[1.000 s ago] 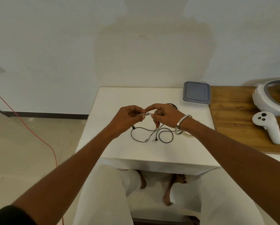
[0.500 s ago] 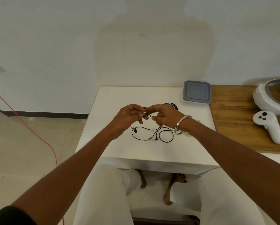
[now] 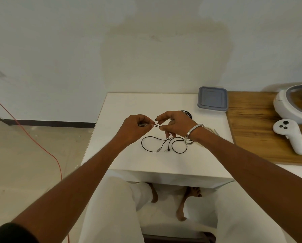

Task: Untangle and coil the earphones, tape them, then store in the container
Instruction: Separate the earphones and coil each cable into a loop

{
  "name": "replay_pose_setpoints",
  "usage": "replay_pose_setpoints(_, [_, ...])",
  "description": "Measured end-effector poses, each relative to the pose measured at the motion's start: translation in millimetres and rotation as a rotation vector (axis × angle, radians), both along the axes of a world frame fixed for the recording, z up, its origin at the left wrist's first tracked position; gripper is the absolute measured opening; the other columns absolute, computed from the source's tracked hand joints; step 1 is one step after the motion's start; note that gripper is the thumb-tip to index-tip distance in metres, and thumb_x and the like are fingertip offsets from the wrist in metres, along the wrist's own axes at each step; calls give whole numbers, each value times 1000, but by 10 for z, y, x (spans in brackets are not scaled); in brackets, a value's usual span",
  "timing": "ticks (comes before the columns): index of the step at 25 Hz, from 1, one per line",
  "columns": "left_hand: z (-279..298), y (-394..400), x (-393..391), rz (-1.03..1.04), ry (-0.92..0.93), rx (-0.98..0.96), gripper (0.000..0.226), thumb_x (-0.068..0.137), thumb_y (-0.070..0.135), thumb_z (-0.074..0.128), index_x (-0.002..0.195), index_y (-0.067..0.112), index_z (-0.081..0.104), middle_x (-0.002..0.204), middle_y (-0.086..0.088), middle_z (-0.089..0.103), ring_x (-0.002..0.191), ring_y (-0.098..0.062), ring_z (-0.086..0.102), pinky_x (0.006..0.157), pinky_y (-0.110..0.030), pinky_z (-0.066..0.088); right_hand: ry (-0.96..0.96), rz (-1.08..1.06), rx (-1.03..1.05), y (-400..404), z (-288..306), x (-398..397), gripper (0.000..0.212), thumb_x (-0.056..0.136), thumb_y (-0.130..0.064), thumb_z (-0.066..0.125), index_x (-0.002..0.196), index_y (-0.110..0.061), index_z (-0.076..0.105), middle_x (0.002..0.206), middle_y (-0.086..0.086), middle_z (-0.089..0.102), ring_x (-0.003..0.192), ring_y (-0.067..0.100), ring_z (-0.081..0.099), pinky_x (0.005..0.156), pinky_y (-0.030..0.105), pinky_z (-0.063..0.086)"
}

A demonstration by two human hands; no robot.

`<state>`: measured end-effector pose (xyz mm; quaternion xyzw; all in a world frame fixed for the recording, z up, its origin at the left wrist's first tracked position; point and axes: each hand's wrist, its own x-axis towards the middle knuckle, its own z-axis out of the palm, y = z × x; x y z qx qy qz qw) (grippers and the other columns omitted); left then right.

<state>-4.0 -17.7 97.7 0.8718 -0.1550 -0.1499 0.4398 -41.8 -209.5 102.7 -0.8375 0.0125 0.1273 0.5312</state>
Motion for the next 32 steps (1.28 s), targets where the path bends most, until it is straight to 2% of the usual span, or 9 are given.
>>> replay_pose_setpoints(3, [11, 16, -5, 24, 68, -57, 8, 90, 24, 65, 94, 21, 71, 80, 10, 67, 66, 2, 58, 61, -13, 42, 10, -18, 14, 1, -7, -16, 14, 87, -13, 64, 101, -12, 67, 90, -7, 67, 56, 15, 66, 47, 24, 52])
replay_pose_setpoints(5, [-4, 16, -1, 47, 128, -95, 8, 91, 25, 63, 94, 20, 70, 82, 3, 67, 68, -7, 55, 60, -24, 45, 6, -32, 19, 9, -8, -20, 12, 89, -16, 63, 99, -13, 66, 88, -8, 68, 57, 21, 66, 45, 23, 48])
replay_pose_setpoints(8, [-7, -9, -17, 60, 175, -163, 8, 91, 19, 62, 94, 15, 68, 94, -6, 69, 77, -12, 57, 75, -29, 45, -2, -33, -17, 27, 3, -21, 11, 89, -16, 61, 99, -13, 64, 86, -1, 73, 55, 21, 63, 44, 14, 43])
replay_pose_setpoints(14, [0, -33, -18, 96, 269, -325, 10, 90, 9, 62, 91, 16, 69, 85, 1, 69, 77, -11, 60, 85, -28, 46, -5, -22, -28, 35, 13, -27, 7, 90, -18, 61, 95, -14, 63, 86, -2, 72, 57, 22, 65, 46, 9, 43])
replay_pose_setpoints(19, [37, -8, -25, 25, 258, -360, 17, 90, 2, 63, 102, 14, 68, 85, 0, 71, 73, -4, 65, 75, -14, 49, -31, -8, -19, 57, -27, -41, 12, 90, -9, 55, 99, -12, 62, 83, -2, 73, 49, 21, 58, 48, 21, 51])
replay_pose_setpoints(24, [32, 38, -9, -69, 248, -340, 23, 89, 6, 66, 111, 13, 68, 94, -5, 70, 84, -10, 64, 79, -18, 51, -27, -26, -71, 76, -28, -51, 13, 89, -11, 51, 99, -14, 59, 72, -3, 72, 47, 22, 61, 47, 19, 48])
replay_pose_setpoints(26, [26, 47, 4, -80, 242, -347, 26, 90, 6, 66, 114, 14, 67, 94, -4, 69, 81, -12, 62, 77, -18, 50, -29, -4, -102, 75, -28, -52, 13, 88, -11, 51, 100, -16, 56, 72, -4, 72, 49, 22, 65, 50, 21, 51])
replay_pose_setpoints(28, [25, 52, 7, -76, 240, -341, 28, 90, 5, 65, 117, 16, 67, 94, -2, 69, 76, -11, 59, 76, -17, 49, -23, 9, -90, 65, -31, -44, 13, 88, -11, 51, 99, -17, 47, 74, -2, 73, 50, 25, 65, 55, 30, 54])
replay_pose_setpoints(32, [38, 33, -17, -31, 328, -395, 31, 92, 3, 60, 120, 17, 65, 89, 2, 66, 67, -7, 53, 68, -12, 44, -29, 6, -58, 53, -32, -39, 15, 91, -10, 51, 92, -18, 38, 77, 2, 72, 49, 29, 63, 53, 36, 54])
